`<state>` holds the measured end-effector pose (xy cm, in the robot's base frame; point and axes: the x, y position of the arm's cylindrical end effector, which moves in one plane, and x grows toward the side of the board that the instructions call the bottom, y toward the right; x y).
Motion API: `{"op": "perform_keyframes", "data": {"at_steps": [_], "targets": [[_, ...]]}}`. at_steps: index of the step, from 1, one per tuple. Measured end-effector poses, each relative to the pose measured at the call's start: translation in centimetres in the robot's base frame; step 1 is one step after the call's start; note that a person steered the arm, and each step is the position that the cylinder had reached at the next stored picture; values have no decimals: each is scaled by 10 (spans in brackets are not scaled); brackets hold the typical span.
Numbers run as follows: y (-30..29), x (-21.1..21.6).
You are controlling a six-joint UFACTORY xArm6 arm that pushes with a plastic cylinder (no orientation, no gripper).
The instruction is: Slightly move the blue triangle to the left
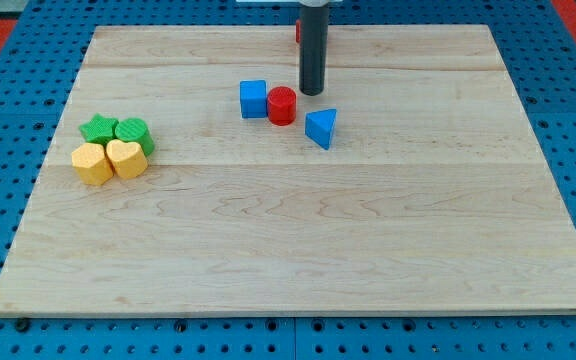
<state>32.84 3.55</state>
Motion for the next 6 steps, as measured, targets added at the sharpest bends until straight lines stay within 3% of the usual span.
{"op": "perform_keyframes", "data": {"at_steps": [1, 4, 6], "targets": [[26, 10], [31, 65], [39, 9]]}}
